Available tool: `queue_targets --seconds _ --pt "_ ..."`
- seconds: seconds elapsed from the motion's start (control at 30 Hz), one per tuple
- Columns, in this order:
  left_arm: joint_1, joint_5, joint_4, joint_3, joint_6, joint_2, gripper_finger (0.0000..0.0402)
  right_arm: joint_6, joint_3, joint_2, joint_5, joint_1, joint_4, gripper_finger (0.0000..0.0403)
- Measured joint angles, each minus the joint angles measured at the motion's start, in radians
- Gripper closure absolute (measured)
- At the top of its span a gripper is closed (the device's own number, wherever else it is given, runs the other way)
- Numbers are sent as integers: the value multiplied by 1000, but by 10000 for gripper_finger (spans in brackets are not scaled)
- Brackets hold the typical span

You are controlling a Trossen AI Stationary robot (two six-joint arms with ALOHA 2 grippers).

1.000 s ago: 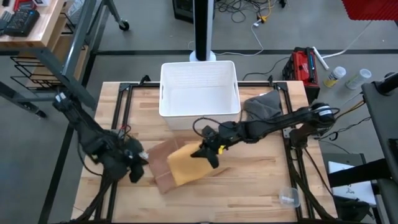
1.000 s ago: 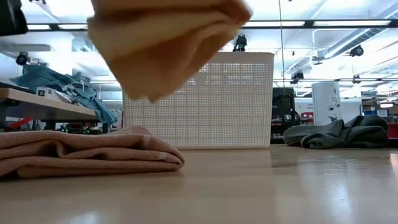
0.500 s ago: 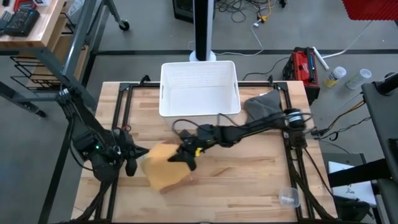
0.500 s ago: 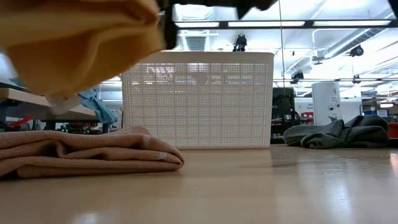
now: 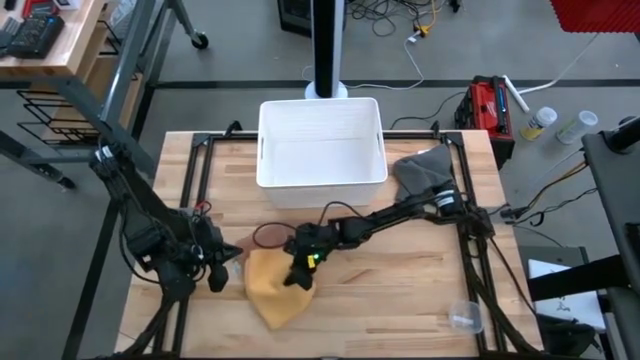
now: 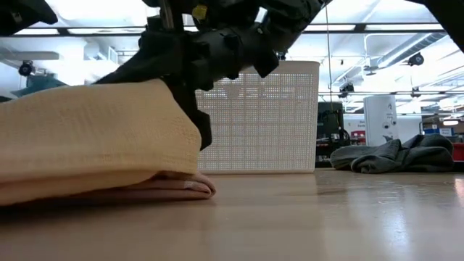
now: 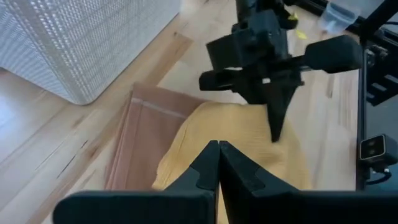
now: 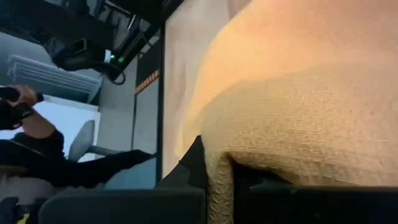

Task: Fold towel
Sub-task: Stack the yellow towel on top of the brown squared towel

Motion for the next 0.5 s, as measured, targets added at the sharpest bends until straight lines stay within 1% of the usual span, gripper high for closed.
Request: queue_targets --seconds 0.1,0.2,0.3,0.4,0.5 --pt "0 2 4 0 -3 32 401 -20 1 -1 6 -7 -19 394" --pt "2 60 3 0 -58 66 401 -25 1 -7 8 -12 -26 394" --pt "6 155 -11 -4 -206 105 401 -26 2 -8 6 -12 -55 390" --pt "5 192 -10 -15 -375 134 401 -53 2 -8 10 3 -94 395" --pt "6 217 -4 -38 -509 151 391 -75 3 -8 11 17 -131 395"
